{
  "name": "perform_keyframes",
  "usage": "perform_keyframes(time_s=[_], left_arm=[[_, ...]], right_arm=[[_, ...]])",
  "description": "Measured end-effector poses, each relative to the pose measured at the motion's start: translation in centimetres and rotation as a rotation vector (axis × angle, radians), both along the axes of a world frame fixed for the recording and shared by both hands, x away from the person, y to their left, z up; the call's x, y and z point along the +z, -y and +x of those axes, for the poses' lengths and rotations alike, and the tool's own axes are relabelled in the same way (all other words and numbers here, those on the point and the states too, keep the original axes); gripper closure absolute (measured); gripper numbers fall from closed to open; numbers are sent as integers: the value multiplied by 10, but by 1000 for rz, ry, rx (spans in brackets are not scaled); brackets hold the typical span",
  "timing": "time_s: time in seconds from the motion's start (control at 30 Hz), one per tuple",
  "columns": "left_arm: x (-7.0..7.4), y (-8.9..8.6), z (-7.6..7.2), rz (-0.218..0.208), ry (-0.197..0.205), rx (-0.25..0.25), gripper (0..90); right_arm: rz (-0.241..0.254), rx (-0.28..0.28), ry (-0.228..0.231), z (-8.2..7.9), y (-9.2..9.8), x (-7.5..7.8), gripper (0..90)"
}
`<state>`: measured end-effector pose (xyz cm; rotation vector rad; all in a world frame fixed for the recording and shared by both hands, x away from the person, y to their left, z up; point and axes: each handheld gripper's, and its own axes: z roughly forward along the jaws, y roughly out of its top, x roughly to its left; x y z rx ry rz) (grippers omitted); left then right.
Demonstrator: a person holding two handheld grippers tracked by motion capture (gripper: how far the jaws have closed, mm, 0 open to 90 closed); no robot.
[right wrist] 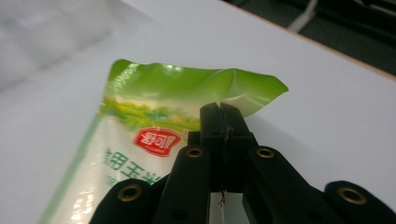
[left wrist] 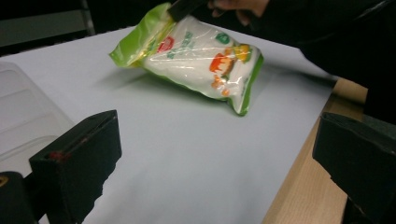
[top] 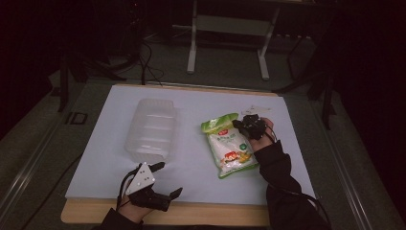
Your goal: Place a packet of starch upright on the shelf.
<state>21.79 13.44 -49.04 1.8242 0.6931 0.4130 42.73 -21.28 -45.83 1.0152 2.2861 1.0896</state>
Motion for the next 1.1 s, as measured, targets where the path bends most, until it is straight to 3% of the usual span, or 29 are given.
perform_keyframes(time_s=[0.13,0.6,0.77,1.1], left_arm=[[0,0,0,-5,-3,6,16],[4,6,0,12,-6,19,16],[13,11,1,2,3,25,16],[35,32,11,0,33,-16,16]], right_arm=[[50,32,19,-14,2,14,900],[102,129,94,-64,6,40,900],[114,164,115,-89,18,47,900],[165,194,118,-121,40,48,900]])
